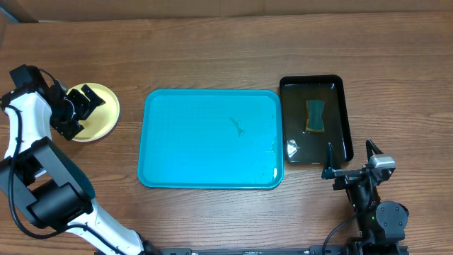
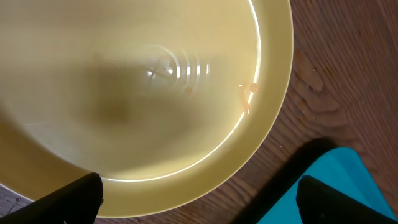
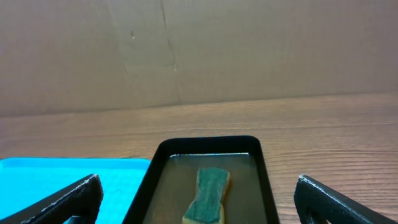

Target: Clean dirty plates on tray and stack at the side

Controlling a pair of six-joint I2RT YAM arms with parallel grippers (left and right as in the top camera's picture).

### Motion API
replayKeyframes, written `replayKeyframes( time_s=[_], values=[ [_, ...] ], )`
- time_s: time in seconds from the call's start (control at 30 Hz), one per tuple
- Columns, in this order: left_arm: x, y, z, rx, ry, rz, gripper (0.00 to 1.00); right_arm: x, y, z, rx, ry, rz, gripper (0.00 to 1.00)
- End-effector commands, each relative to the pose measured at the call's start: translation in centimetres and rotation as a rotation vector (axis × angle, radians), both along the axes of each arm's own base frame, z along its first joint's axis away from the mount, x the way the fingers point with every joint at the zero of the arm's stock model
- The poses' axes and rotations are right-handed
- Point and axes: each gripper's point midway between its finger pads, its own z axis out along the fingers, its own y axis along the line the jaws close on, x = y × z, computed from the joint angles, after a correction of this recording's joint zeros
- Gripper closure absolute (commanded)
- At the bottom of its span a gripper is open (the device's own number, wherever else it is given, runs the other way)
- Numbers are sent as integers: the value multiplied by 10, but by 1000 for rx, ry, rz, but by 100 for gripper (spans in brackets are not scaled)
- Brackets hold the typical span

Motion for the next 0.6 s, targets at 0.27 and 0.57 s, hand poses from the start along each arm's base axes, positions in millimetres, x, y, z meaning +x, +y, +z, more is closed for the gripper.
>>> replayKeyframes(
  time_s=[0.27, 0.57],
  values=[
    [4, 2, 15, 30, -37, -18, 0, 0, 0, -1, 4, -6, -5, 0],
    [4, 2, 21, 37, -47, -19, 0, 0, 0, -1, 4, -6, -5, 0]
  ],
)
